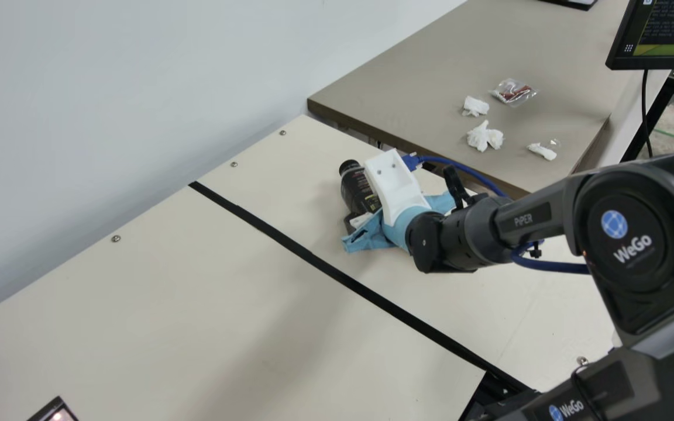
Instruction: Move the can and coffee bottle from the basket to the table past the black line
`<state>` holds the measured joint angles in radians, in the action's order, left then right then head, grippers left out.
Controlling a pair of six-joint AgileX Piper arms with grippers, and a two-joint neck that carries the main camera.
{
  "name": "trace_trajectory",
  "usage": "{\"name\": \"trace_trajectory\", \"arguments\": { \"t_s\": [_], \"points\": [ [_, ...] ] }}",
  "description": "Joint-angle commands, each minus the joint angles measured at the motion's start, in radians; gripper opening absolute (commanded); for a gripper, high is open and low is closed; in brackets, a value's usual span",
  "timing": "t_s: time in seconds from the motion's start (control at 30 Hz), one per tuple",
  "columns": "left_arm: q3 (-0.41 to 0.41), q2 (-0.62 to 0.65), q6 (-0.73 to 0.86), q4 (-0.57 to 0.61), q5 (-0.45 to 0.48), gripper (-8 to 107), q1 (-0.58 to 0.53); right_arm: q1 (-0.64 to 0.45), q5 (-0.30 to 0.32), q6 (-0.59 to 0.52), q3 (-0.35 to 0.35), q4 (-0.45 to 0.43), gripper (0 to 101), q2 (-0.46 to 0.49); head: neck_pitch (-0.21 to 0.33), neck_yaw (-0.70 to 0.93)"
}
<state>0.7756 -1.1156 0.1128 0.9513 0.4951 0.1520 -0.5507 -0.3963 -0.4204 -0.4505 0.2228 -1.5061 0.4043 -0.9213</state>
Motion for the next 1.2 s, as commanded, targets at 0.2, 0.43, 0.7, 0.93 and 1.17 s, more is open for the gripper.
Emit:
{"name": "trace_trajectory", "arguments": {
  "t_s": [0.2, 0.43, 0.7, 0.93, 1.17],
  "points": [
    [0.000, 0.000, 0.000, 0.000, 0.000, 90, 0.000, 0.024, -0.019, 0.014, 0.011, -0.010, 0, -0.013, 0.032, -0.028],
    [0.000, 0.000, 0.000, 0.000, 0.000, 90, 0.000, 0.041, -0.031, 0.008, 0.016, 0.003, 0, -0.025, 0.032, -0.028],
    [0.000, 0.000, 0.000, 0.000, 0.000, 90, 0.000, 0.060, -0.040, -0.007, 0.021, 0.029, 0, -0.035, 0.032, -0.028],
    [0.000, 0.000, 0.000, 0.000, 0.000, 90, 0.000, 0.074, -0.038, -0.017, 0.026, 0.058, 101, -0.034, 0.032, -0.028],
    [0.000, 0.000, 0.000, 0.000, 0.000, 90, 0.000, 0.079, -0.024, -0.066, 0.026, 0.095, 101, 0.026, 0.032, -0.028]
  ]
}}
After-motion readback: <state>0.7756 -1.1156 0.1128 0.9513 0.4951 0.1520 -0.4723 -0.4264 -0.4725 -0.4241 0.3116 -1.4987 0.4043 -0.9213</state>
